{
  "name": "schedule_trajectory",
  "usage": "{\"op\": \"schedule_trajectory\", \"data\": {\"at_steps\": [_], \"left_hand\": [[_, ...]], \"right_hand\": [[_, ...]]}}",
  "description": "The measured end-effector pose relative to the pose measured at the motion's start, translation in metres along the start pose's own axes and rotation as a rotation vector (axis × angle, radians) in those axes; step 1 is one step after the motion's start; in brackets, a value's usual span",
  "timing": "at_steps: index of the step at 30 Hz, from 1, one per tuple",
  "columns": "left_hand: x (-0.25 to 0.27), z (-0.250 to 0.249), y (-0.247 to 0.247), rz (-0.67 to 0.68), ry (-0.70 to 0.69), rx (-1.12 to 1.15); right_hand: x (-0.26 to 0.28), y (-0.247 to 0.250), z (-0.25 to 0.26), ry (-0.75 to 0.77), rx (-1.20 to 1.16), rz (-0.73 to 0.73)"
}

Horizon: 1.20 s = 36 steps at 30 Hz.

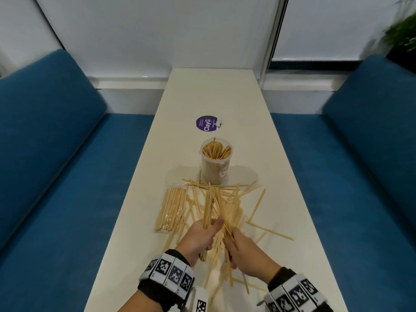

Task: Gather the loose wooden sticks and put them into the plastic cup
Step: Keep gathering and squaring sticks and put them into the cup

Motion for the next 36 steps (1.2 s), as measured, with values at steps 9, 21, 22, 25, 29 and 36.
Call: {"op": "schedule_trajectory", "data": {"at_steps": [9, 21, 22, 25, 29, 36], "left_hand": [[-0.006, -0.022, -0.017, -0.058, -0.144, 0.061], [0.002, -0.043, -0.015, -0.217, -0.187, 0.198], [0.003, -0.045, -0.013, -0.227, -0.194, 0.258], [0.003, -0.050, -0.010, -0.245, -0.233, 0.408], [0.001, -0.049, -0.004, -0.319, -0.280, 0.436], [0.012, -0.076, 0.007, -0.464, -0.553, 0.377]], "right_hand": [[0.004, -0.001, 0.018, 0.045, 0.055, -0.094], [0.008, 0.015, 0.049, 0.175, -0.126, -0.190], [0.008, 0.016, 0.049, 0.197, -0.157, -0.224], [0.009, 0.021, 0.047, 0.252, -0.226, -0.320], [0.012, 0.025, 0.042, 0.250, -0.363, -0.319], [-0.003, 0.027, 0.025, -0.077, -0.655, -0.148]]}}
Point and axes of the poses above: each hand's wrist, its own x-axis away from the middle knuckle, its own y-axis out of the back of the hand, z = x × y, the point moved 3 cm from there along -x, towards the middle knuckle, and after that the axes turned 1 degree about x, right-handed, at the moved point
